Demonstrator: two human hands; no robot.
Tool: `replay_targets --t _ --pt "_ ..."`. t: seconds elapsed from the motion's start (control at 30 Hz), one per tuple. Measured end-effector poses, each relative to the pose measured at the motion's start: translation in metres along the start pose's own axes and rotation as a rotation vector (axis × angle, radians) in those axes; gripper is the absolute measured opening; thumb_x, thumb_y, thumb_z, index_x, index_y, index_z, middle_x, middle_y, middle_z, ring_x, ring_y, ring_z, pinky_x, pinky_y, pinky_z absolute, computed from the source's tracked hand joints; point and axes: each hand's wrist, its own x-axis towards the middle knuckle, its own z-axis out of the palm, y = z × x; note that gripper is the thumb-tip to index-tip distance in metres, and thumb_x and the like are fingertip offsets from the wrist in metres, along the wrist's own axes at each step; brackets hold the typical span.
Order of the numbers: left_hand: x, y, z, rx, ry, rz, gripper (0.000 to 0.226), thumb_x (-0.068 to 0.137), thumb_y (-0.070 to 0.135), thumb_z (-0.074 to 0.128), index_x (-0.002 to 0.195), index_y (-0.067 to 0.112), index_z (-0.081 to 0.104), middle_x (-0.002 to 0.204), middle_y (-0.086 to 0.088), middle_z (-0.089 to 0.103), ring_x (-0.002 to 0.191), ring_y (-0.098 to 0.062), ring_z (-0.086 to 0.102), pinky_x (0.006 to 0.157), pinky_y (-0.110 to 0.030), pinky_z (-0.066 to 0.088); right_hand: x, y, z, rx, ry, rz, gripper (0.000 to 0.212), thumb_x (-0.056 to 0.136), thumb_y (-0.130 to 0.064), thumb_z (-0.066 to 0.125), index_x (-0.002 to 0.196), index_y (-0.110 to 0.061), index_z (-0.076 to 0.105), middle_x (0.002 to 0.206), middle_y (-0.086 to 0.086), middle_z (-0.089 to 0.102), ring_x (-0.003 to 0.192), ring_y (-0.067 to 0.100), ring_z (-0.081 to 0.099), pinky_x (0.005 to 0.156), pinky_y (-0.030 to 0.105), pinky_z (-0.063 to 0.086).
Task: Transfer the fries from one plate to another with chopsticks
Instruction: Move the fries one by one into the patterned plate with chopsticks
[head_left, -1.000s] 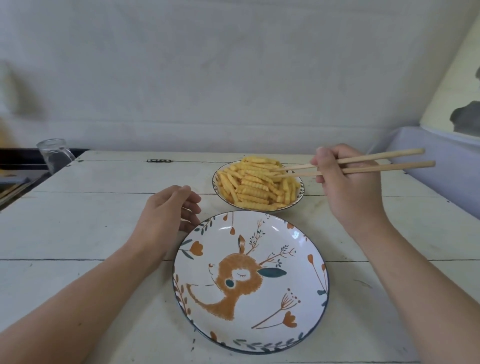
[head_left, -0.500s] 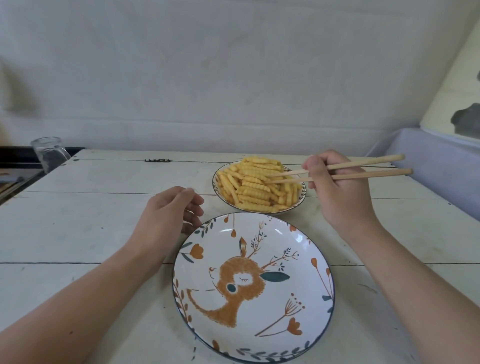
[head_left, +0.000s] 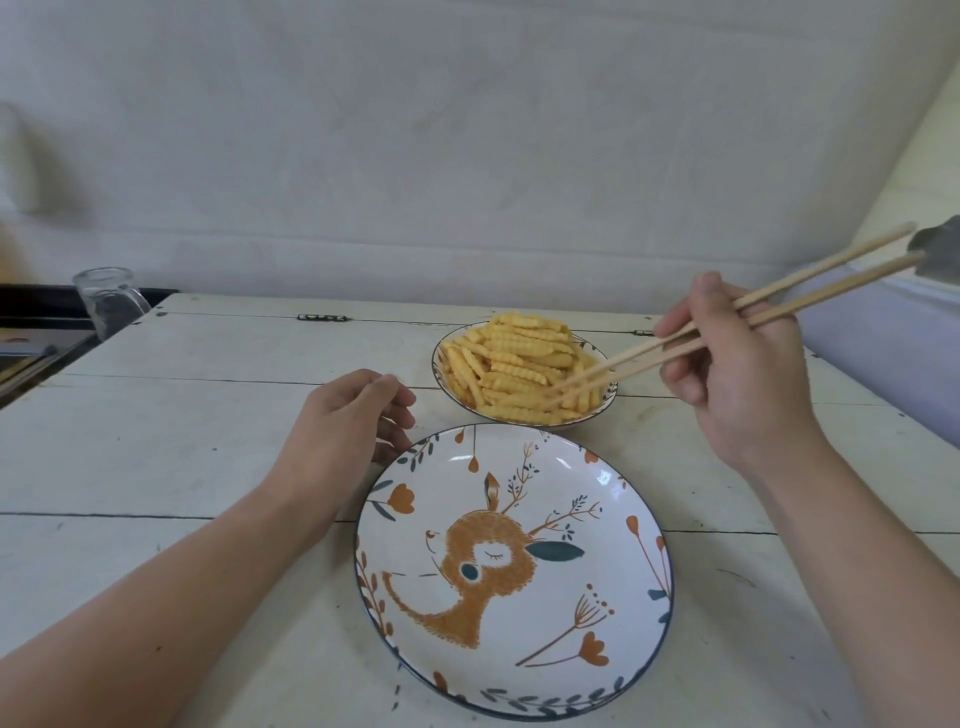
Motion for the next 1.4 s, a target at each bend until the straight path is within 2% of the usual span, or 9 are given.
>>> replay_targets --t 0.1,0.23,0.33,0.43,0.6,0.73,0.87,1.0,1.4 --pt "-0.001 0.0 0.0 -0.004 0.001 -0.003 0.032 0.107 0.022 0.049 0.092 0.006 0.071 0.076 -0.006 0.067 0.07 -0.02 0.063 0.071 -0.037 0.052 -0.006 -0.002 0.005 -0.061 -0.123 0.041 0.04 0.087 -0.042 0.055 0.057 -0.017 0.065 0.049 0.002 0.052 0.035 0.009 0.042 0.036 0.016 0.026" --pt "-0.001 0.0 -0.001 0.01 0.001 -0.001 0.031 0.107 0.023 0.049 0.092 0.007 0.072 0.077 -0.006 0.068 0.071 -0.021 0.063 0.072 -0.038 0.053 -0.013 0.0 0.01 -0.167 -0.189 0.07 0.041 0.087 -0.037 0.056 0.066 -0.003 0.062 0.043 -0.001 0.048 0.035 0.008 0.042 0.036 0.016 0.027" --pt "-0.001 0.0 0.0 0.031 0.002 0.003 0.031 0.107 0.022 0.049 0.091 0.007 0.072 0.075 -0.005 0.068 0.07 -0.02 0.063 0.072 -0.038 0.053 -0.014 -0.001 0.01 -0.201 -0.209 0.077 0.038 0.087 -0.035 0.058 0.066 -0.004 0.063 0.043 -0.003 0.048 0.036 0.008 0.043 0.036 0.016 0.027" --pt "-0.001 0.0 0.001 0.044 0.001 0.007 0.032 0.107 0.022 0.049 0.09 0.007 0.072 0.074 -0.004 0.068 0.07 -0.02 0.062 0.073 -0.038 0.052 -0.009 -0.003 0.006 -0.142 -0.138 0.073 0.035 0.09 -0.03 0.059 0.061 -0.013 0.066 0.045 -0.003 0.05 0.037 0.008 0.043 0.036 0.016 0.026" --pt "0.0 -0.002 0.0 0.072 0.005 0.014 0.033 0.107 0.023 0.048 0.089 0.01 0.073 0.072 -0.002 0.068 0.073 -0.021 0.064 0.075 -0.039 0.054 -0.007 0.003 0.005 -0.205 0.019 -0.036 0.036 0.104 -0.02 0.048 0.076 -0.004 0.063 0.052 -0.007 0.055 0.044 0.003 0.045 0.041 0.015 0.032" --pt "0.001 -0.002 0.002 0.095 0.003 0.023 0.033 0.107 0.023 0.048 0.088 0.011 0.073 0.071 0.0 0.069 0.075 -0.021 0.064 0.077 -0.039 0.054 -0.011 0.018 0.015 -0.228 0.024 -0.042 0.036 0.105 -0.022 0.046 0.082 -0.002 0.065 0.055 -0.006 0.054 0.046 0.003 0.046 0.043 0.016 0.034" --pt "0.001 -0.003 0.002 0.108 0.006 0.027 0.033 0.107 0.022 0.048 0.088 0.012 0.073 0.071 0.001 0.069 0.074 -0.02 0.064 0.076 -0.038 0.054 -0.009 0.03 0.021 -0.253 0.04 -0.053 0.034 0.105 -0.026 0.048 0.083 -0.008 0.066 0.062 0.008 0.053 0.048 0.006 0.047 0.045 0.018 0.037" --pt "0.001 -0.003 0.002 0.109 0.003 0.028 0.032 0.106 0.021 0.048 0.088 0.011 0.073 0.07 0.002 0.069 0.073 -0.019 0.064 0.075 -0.037 0.053 -0.004 0.039 0.022 -0.264 0.044 -0.036 0.035 0.106 -0.029 0.047 0.084 -0.01 0.067 0.061 0.007 0.055 0.048 0.014 0.047 0.047 0.025 0.039" --pt "-0.001 -0.002 0.003 0.106 0.001 0.043 0.031 0.105 0.018 0.049 0.087 0.009 0.073 0.068 0.002 0.068 0.069 -0.016 0.062 0.071 -0.032 0.051 -0.002 0.042 0.018 -0.211 0.016 0.034 0.038 0.107 -0.032 0.045 0.085 -0.01 0.067 0.058 0.002 0.057 0.045 0.019 0.048 0.044 0.026 0.038"
